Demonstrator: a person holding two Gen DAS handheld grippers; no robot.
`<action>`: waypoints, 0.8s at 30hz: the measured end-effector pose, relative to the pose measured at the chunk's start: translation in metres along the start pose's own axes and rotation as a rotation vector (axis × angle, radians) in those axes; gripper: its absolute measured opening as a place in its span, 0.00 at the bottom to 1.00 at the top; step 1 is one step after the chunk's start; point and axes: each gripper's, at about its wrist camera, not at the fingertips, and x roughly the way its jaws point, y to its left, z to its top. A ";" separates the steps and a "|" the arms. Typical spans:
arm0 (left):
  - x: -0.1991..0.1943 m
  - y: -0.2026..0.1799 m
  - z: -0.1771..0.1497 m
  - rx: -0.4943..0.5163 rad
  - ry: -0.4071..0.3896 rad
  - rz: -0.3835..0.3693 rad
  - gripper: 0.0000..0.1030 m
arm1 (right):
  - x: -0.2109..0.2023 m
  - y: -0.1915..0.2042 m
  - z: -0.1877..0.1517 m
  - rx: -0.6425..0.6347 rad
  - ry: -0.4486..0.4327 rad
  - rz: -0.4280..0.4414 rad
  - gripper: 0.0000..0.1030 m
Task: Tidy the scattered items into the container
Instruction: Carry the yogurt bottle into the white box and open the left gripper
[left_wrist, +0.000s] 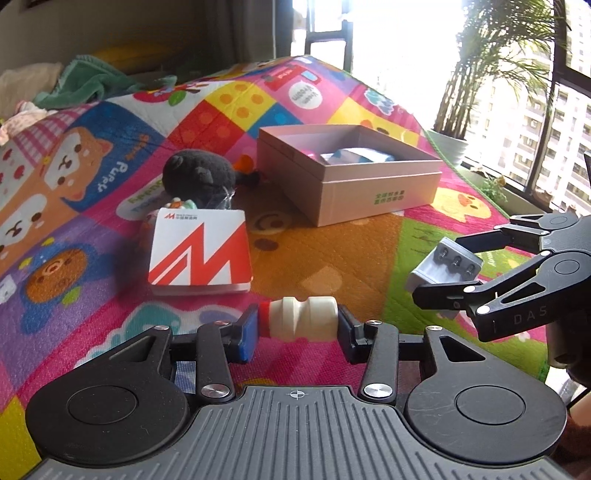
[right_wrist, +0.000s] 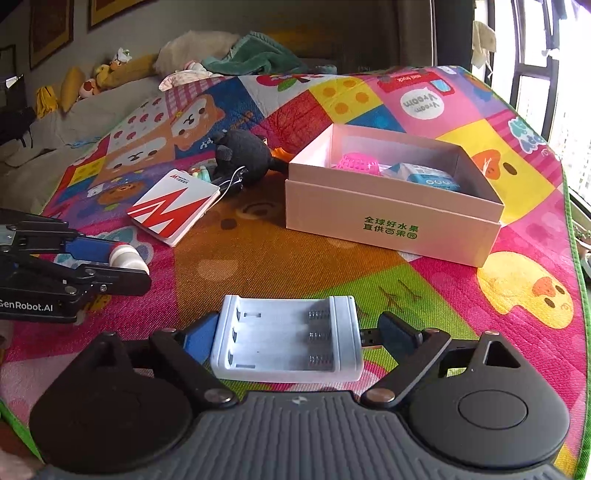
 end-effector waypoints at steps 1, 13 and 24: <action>-0.003 -0.004 0.001 0.015 -0.004 -0.005 0.46 | -0.007 0.000 -0.001 -0.001 -0.010 -0.004 0.88; -0.004 -0.035 0.040 0.151 -0.039 -0.084 0.47 | -0.073 -0.005 -0.009 -0.015 -0.218 -0.200 0.88; 0.057 -0.054 0.147 0.253 -0.133 -0.060 0.47 | -0.065 -0.056 0.000 0.147 -0.263 -0.235 0.88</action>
